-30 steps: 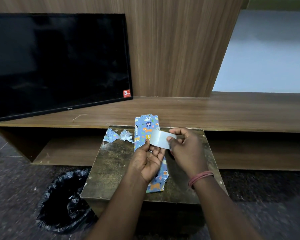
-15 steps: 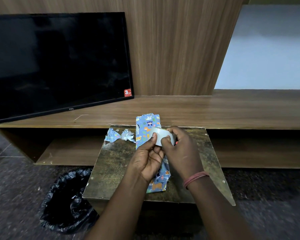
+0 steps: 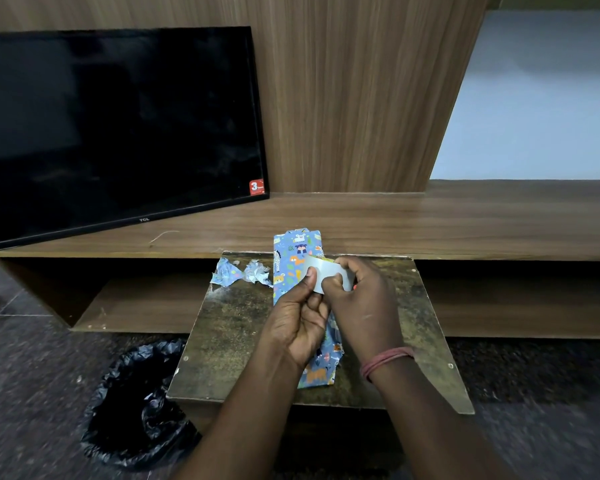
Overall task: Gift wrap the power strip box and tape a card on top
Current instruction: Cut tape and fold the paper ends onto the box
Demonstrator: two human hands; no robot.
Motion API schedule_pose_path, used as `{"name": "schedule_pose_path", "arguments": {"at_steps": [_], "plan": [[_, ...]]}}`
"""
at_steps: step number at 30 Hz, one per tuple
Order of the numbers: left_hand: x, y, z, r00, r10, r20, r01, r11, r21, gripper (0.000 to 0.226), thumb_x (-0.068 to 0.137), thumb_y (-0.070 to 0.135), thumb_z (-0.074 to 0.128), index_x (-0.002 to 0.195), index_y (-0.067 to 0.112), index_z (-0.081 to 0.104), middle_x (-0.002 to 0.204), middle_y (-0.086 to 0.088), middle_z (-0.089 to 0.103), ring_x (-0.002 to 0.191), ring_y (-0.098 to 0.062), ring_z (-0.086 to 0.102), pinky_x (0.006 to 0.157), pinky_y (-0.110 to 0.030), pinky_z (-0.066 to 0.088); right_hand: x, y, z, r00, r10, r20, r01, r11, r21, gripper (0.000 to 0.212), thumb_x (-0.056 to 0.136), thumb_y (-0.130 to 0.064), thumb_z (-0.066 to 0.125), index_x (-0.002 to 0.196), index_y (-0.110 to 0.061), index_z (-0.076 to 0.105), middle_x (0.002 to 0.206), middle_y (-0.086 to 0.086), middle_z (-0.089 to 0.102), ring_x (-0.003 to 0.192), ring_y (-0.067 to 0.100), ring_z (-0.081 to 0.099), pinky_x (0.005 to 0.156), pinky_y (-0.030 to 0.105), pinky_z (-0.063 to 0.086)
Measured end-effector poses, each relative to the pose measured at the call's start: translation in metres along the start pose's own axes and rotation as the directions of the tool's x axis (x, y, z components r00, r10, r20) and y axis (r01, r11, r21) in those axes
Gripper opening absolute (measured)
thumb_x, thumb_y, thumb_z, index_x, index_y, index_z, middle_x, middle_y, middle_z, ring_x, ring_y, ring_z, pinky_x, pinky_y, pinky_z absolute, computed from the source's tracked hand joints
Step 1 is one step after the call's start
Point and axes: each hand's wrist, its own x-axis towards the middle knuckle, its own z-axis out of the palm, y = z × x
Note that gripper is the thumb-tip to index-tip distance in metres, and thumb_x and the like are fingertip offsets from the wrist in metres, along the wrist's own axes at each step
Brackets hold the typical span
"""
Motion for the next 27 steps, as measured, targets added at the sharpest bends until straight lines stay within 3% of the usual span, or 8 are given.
{"name": "schedule_pose_path", "arguments": {"at_steps": [3,5,7,10,15,21,24,27], "plan": [[0.001,0.000,0.001,1.000,0.031,0.004,-0.031,0.999,-0.042,0.036,0.076,0.004,0.069,0.111,-0.007,0.065,0.105,-0.023,0.073,0.087,-0.025,0.077,0.088,-0.036,0.059,0.001,0.004,-0.001,0.998,0.027,0.051,-0.030,0.997,0.071,0.031,0.082,-0.006,0.057,0.106,-0.017,0.072,0.100,-0.005,0.069,0.088,0.013,0.064,0.081,0.035,0.054],[0.000,0.002,0.002,0.999,0.050,0.013,-0.049,0.998,-0.043,0.037,0.078,0.006,0.068,0.113,-0.006,0.065,0.109,-0.022,0.073,0.090,-0.024,0.076,0.090,-0.036,0.057,0.001,0.006,-0.001,0.992,0.057,0.116,-0.074,0.987,0.142,0.036,0.083,-0.017,0.057,0.116,-0.024,0.070,0.111,-0.010,0.069,0.099,0.009,0.066,0.090,0.038,0.054],[0.000,0.003,0.004,0.998,0.059,0.029,-0.058,0.998,-0.036,0.032,0.079,0.008,0.067,0.109,-0.005,0.067,0.111,-0.023,0.072,0.092,-0.025,0.075,0.092,-0.038,0.057,0.002,0.006,-0.003,0.979,0.098,0.176,-0.135,0.968,0.213,0.038,0.085,-0.030,0.069,0.123,-0.029,0.067,0.118,-0.016,0.067,0.106,0.001,0.064,0.093,0.027,0.053],[-0.003,0.002,0.004,0.997,0.062,0.043,-0.060,0.998,-0.035,0.020,0.079,0.008,0.066,0.097,-0.002,0.069,0.103,-0.021,0.074,0.091,-0.024,0.076,0.092,-0.039,0.056,0.002,0.008,-0.002,0.973,0.147,0.175,-0.193,0.939,0.283,0.044,0.078,-0.030,0.085,0.119,-0.029,0.069,0.112,-0.014,0.071,0.097,-0.004,0.066,0.078,0.008,0.047],[-0.003,0.001,0.001,0.997,0.071,0.008,-0.071,0.997,-0.038,0.037,0.078,0.004,0.066,0.114,-0.006,0.064,0.108,-0.023,0.074,0.092,-0.025,0.077,0.093,-0.039,0.056,0.007,0.018,0.002,0.945,0.255,0.203,-0.319,0.849,0.422,0.037,0.081,-0.010,0.082,0.116,-0.020,0.075,0.100,-0.008,0.077,0.090,0.005,0.072,0.089,0.034,0.057],[0.000,0.001,-0.001,0.996,0.089,0.027,-0.089,0.996,-0.028,0.034,0.080,0.008,0.065,0.111,-0.005,0.065,0.104,-0.021,0.076,0.092,-0.023,0.076,0.095,-0.037,0.055,0.005,0.013,0.006,0.940,0.177,0.292,-0.287,0.873,0.395,0.056,0.092,-0.006,0.069,0.145,-0.011,0.051,0.132,-0.002,0.066,0.117,0.002,0.064,0.108,0.036,0.049],[-0.001,0.001,-0.001,0.995,0.071,0.063,-0.072,0.997,0.002,0.033,0.084,0.010,0.064,0.112,-0.007,0.066,0.106,-0.024,0.074,0.094,-0.024,0.076,0.098,-0.039,0.053,0.001,0.007,0.007,0.945,0.153,0.290,-0.257,0.894,0.366,0.065,0.085,-0.015,0.070,0.146,-0.021,0.050,0.121,-0.014,0.070,0.109,-0.001,0.067,0.101,0.034,0.053],[-0.001,0.004,-0.002,0.996,0.078,0.051,-0.077,0.997,-0.012,0.034,0.083,0.010,0.065,0.113,-0.008,0.065,0.106,-0.024,0.074,0.092,-0.024,0.076,0.096,-0.037,0.054,0.004,0.005,0.004,0.933,0.126,0.337,-0.251,0.899,0.358,0.058,0.089,-0.003,0.067,0.135,-0.037,0.055,0.108,-0.027,0.068,0.105,-0.005,0.067,0.097,0.025,0.053]]}}
